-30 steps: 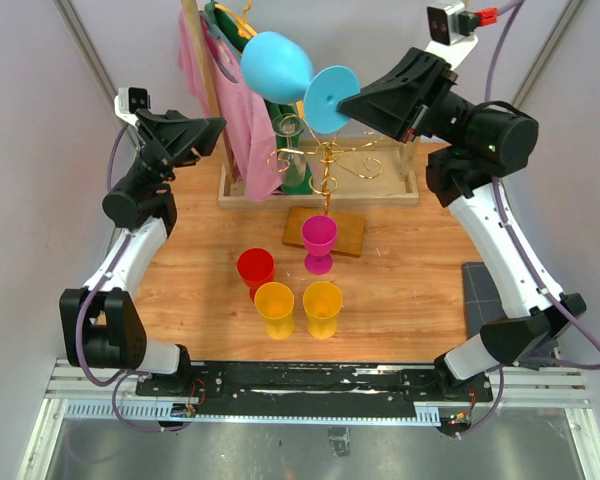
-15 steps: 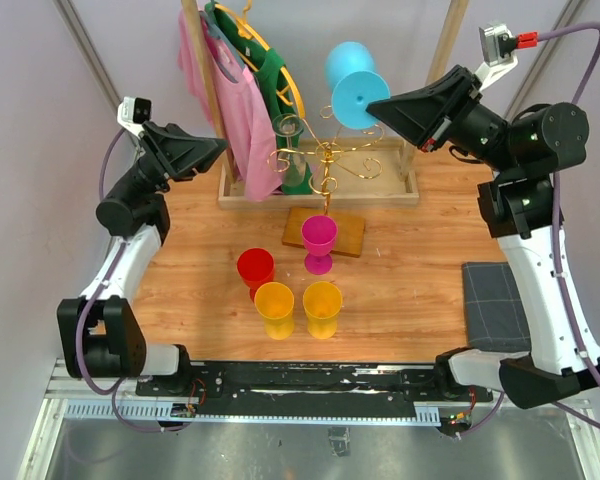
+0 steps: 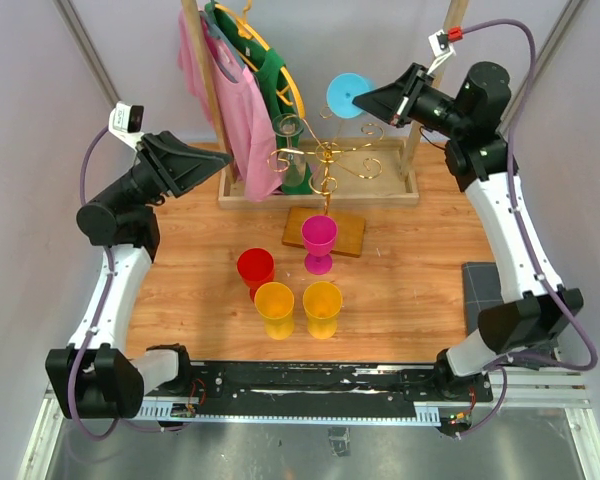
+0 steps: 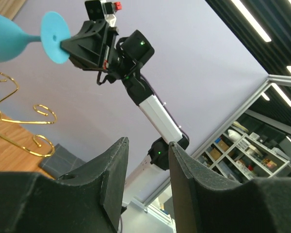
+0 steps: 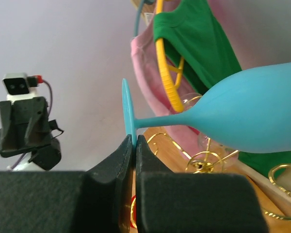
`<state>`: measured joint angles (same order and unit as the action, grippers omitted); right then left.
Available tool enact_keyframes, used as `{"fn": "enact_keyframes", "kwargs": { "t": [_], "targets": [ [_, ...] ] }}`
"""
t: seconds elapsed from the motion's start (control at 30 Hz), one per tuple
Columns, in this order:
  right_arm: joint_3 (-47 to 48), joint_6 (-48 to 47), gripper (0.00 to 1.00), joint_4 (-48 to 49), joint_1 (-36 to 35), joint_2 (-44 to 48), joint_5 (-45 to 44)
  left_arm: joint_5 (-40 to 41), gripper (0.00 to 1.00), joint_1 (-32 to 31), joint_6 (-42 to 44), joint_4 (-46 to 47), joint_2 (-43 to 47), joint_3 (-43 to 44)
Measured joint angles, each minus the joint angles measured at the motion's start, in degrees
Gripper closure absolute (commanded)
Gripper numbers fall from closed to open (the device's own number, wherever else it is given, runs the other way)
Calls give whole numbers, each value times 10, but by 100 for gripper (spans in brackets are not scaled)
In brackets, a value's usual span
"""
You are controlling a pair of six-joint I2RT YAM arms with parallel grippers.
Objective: Place the wine glass upside down on the wine glass rack
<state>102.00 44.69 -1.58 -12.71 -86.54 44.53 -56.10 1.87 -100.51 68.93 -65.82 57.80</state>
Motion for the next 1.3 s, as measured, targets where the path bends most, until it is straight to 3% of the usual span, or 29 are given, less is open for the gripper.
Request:
{"fn": "enact_keyframes", "kwargs": {
  "t": [0.33, 1.3],
  "targets": [
    [74, -38, 99, -17, 5, -88, -17, -14, 57, 0, 69, -93, 28, -3],
    [176, -79, 99, -43, -21, -248, -76, -16, 57, 0, 105, -147, 47, -7]
  ]
}}
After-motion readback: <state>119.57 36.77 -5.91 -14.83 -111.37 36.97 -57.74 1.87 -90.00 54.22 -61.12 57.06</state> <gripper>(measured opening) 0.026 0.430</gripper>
